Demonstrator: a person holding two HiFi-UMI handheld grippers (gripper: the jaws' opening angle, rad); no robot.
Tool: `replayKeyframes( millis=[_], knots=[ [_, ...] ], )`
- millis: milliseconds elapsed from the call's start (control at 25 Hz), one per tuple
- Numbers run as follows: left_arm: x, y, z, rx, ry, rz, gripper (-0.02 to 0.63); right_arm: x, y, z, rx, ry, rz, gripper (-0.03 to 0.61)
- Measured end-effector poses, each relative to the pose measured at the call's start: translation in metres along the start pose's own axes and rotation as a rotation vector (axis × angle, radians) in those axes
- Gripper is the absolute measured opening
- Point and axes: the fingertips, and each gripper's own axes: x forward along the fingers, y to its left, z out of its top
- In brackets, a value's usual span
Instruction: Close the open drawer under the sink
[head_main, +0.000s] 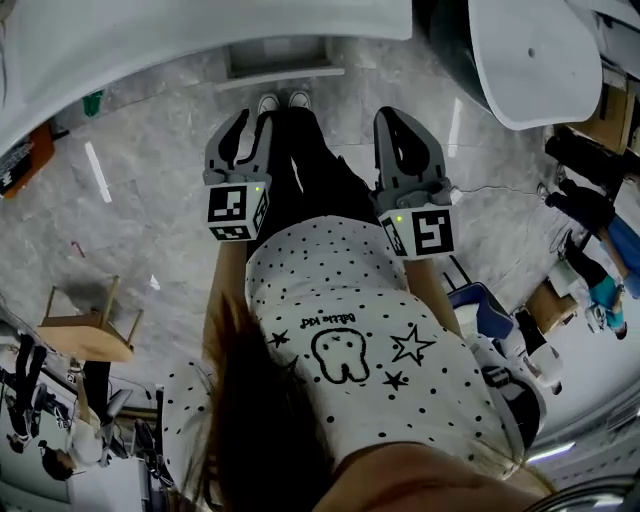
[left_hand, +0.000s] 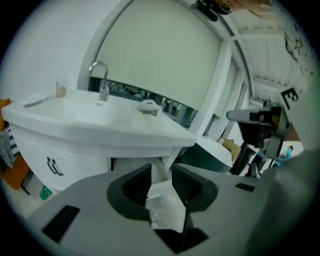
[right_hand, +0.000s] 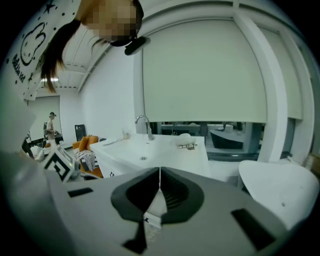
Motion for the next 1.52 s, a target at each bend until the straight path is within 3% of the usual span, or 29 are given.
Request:
replayKeyframes(
  millis=[280, 520, 840, 1520],
  knots=[
    [0.107, 0.05, -0.154, 0.042, 0.209, 0.043, 0.138, 0.013, 0.017, -0.063, 0.119, 0.106, 0.034, 0.014],
    [0.175, 0.057, -0.219, 0.031, 0.249, 0.042, 0.141, 0.015, 0.018, -0.127, 0.182, 0.212, 0.009, 0.014],
    [0.214, 0.065, -0.22, 0.045, 0.197, 0.073, 0.127, 0.01, 0.016, -0.17, 0.218, 0.3, -0.024, 0.014],
    [0.236, 0.074, -0.198, 0.039, 0.158, 0.072, 0.123, 0.007, 0.011, -0.184, 0.249, 0.331, -0.053, 0.014]
  ],
)
